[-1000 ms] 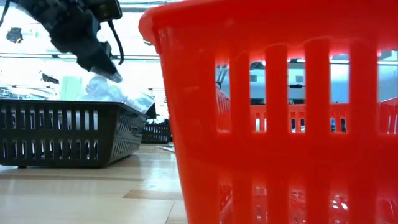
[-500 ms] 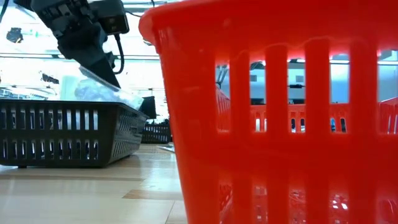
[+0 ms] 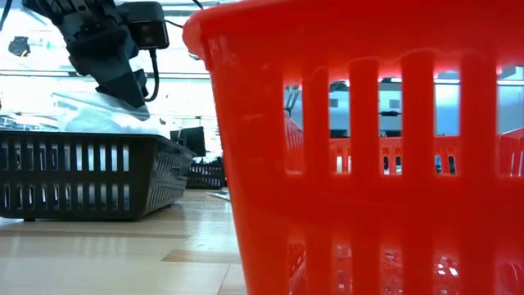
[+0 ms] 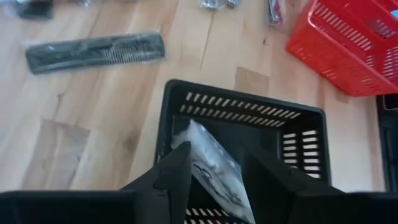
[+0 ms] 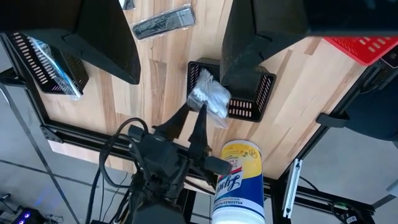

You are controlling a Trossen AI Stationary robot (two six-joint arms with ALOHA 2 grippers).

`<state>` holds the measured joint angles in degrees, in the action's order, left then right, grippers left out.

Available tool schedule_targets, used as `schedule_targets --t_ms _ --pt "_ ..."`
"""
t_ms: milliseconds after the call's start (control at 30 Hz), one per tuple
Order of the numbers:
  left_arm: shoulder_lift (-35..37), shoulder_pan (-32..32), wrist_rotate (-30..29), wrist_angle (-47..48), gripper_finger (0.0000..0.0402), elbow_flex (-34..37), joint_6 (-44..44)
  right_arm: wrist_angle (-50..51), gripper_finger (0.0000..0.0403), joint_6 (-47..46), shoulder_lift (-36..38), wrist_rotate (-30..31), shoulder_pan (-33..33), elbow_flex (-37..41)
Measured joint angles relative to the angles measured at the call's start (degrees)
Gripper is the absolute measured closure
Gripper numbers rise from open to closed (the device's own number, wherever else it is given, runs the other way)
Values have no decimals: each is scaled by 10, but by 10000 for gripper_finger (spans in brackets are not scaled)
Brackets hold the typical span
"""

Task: Pick & Place Travel size toiletries
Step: Put the cotton pack into the bottom black bin

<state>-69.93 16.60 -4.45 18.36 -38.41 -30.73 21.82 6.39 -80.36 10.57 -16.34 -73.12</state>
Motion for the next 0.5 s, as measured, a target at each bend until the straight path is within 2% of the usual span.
schedule_targets --t_ms 300,500 --pt "0 2 13 40 274 0 -42 0 188 0 0 0 0 0" --pt "0 2 13 40 319 0 -43 0 188 0 0 0 0 0"
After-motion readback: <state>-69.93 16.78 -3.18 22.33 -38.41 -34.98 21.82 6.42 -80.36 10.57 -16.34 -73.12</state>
